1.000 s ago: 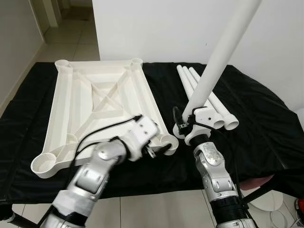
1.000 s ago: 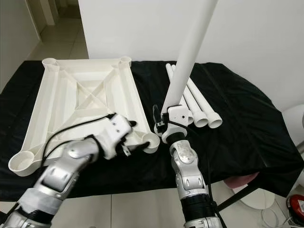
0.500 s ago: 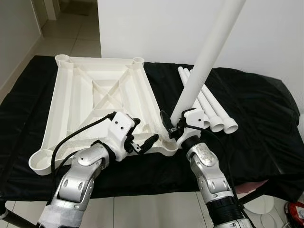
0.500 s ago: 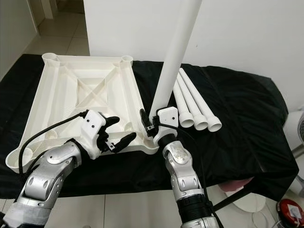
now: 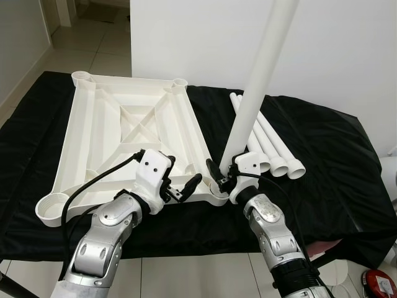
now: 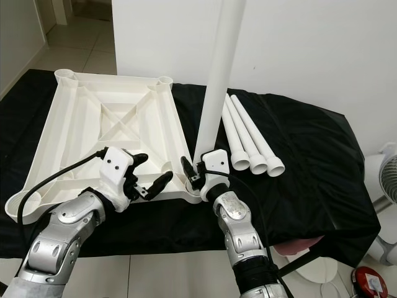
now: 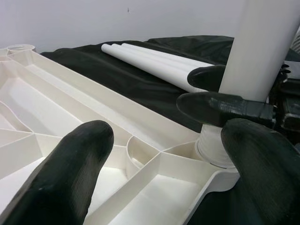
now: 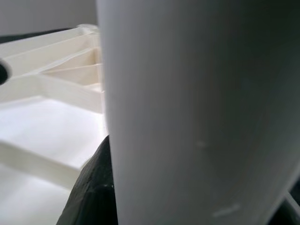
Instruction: Building children table
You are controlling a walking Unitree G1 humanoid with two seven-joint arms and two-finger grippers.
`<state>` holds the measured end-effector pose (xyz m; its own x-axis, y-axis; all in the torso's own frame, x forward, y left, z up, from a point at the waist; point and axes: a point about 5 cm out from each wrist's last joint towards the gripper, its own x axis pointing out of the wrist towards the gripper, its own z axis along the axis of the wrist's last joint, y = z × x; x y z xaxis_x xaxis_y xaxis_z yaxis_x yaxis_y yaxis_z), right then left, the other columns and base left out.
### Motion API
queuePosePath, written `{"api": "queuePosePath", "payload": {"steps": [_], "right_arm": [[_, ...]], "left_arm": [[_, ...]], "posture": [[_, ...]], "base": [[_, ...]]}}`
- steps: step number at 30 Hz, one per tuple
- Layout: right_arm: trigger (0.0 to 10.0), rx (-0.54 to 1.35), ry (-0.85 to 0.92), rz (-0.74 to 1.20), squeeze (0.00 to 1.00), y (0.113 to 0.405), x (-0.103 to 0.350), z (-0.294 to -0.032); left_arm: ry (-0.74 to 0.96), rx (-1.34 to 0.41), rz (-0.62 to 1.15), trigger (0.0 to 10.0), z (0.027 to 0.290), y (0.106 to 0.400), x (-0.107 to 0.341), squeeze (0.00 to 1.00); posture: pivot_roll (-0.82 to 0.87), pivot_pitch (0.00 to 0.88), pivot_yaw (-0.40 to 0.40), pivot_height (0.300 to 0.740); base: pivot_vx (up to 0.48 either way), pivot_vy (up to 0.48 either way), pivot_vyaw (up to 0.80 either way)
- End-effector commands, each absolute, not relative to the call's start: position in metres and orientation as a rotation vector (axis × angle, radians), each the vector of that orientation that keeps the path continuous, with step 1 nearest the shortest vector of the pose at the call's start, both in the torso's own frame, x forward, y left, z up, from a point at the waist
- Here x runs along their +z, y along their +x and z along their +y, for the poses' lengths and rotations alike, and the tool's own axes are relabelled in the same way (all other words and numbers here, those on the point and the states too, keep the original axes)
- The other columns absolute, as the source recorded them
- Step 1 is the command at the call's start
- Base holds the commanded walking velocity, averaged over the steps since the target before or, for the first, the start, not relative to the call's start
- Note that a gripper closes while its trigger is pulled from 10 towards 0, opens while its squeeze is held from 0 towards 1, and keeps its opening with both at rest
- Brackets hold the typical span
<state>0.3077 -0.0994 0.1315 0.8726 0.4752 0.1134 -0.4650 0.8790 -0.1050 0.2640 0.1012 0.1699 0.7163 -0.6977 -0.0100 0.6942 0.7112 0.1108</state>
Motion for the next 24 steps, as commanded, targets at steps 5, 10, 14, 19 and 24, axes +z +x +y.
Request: {"api": "queuePosePath", "payload": {"steps": [5,10,14,19,24], "right_arm": [[10.0,0.582,-0.183,-0.052,0.0,0.299,0.107,-0.107],[10.0,0.616,-0.196,-0.039,0.0,0.295,0.1,-0.113],[10.0,0.635,-0.211,-0.034,0.0,0.293,0.095,-0.115],[10.0,0.629,-0.178,-0.027,0.0,0.292,0.089,-0.116],[10.0,0.617,-0.083,-0.008,0.0,0.29,0.083,-0.115]], "left_arm": [[0.097,-0.769,-0.043,10.0,0.094,0.259,0.173,0.0],[0.095,-0.769,-0.046,10.0,0.092,0.258,0.175,0.0],[0.094,-0.769,-0.047,10.0,0.091,0.258,0.177,0.0],[0.097,-0.77,-0.049,10.0,0.09,0.259,0.178,0.0],[0.1,-0.771,-0.052,10.0,0.089,0.258,0.18,0.0]], "posture": [[0.08,0.0,-0.143,0.74],[0.07,0.0,-0.141,0.74],[0.07,0.0,-0.14,0.74],[0.07,0.0,-0.133,0.74],[0.07,0.0,-0.131,0.74]], "base": [[0.0,0.0,0.0],[0.0,0.0,0.0],[0.0,0.0,0.0],[0.0,0.0,0.0],[0.0,0.0,0.0]]}}
